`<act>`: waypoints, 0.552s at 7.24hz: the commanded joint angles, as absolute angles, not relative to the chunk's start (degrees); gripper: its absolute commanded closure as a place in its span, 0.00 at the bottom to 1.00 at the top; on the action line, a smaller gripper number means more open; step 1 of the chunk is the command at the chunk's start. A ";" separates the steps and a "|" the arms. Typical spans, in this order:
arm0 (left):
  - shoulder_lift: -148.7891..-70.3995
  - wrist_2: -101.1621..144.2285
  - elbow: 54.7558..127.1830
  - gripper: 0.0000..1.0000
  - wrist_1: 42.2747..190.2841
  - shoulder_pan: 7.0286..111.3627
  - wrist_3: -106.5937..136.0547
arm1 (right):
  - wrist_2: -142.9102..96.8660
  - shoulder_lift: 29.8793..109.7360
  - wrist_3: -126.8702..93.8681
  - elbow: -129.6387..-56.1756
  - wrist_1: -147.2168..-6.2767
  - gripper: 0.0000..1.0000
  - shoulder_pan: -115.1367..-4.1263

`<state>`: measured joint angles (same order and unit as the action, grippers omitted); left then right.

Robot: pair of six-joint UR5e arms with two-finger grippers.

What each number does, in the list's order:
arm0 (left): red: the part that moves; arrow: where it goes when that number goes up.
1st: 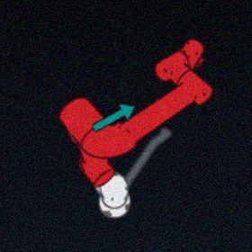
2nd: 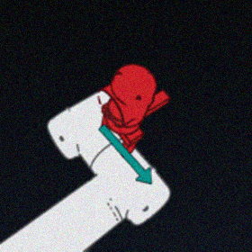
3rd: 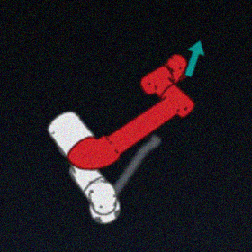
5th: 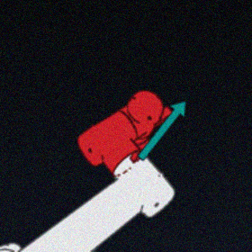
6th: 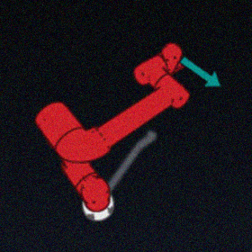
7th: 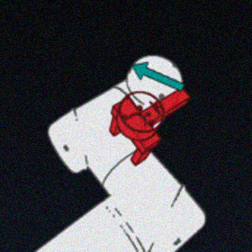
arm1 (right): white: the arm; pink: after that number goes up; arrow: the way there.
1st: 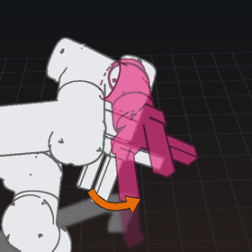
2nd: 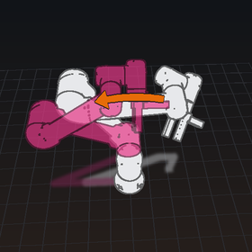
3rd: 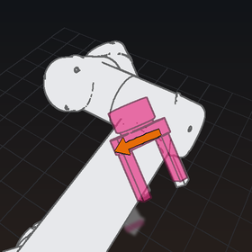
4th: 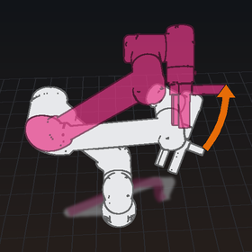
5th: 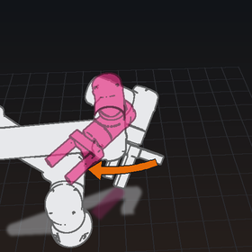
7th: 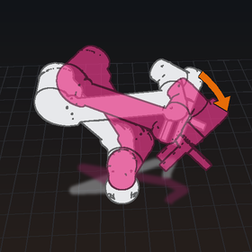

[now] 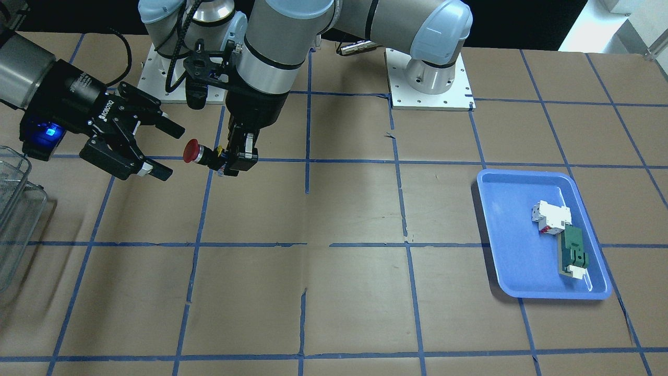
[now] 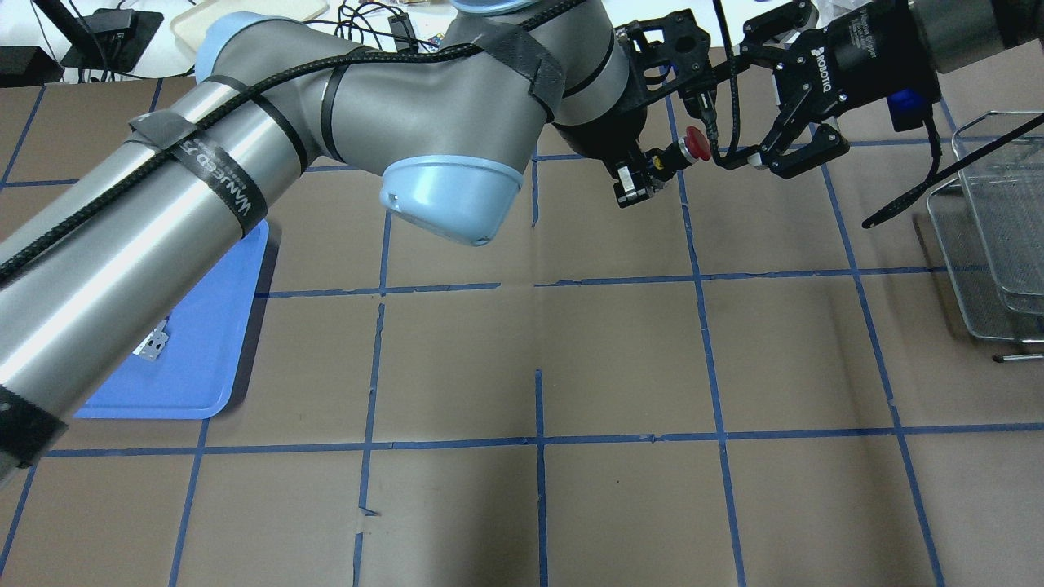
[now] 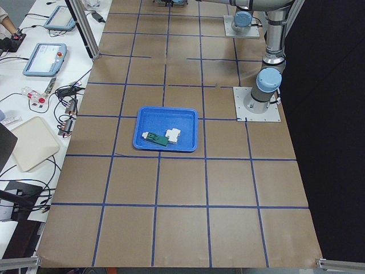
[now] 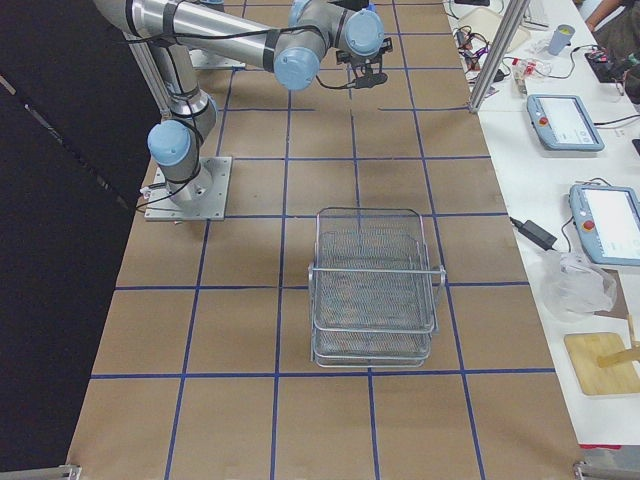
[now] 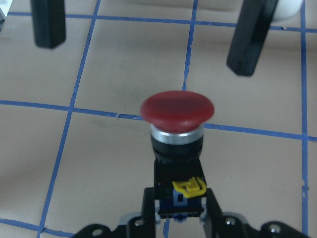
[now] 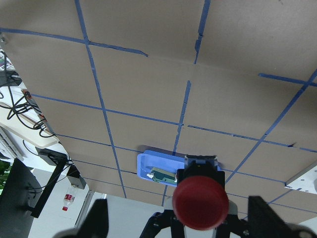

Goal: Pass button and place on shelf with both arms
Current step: 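Align the open right gripper around the button's red head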

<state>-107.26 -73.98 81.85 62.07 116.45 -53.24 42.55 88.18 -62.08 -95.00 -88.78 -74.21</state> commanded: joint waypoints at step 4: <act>-105.64 -74.09 82.35 1.00 62.84 116.19 -53.88 | 42.45 87.89 -62.58 -95.98 -88.68 0.00 -76.72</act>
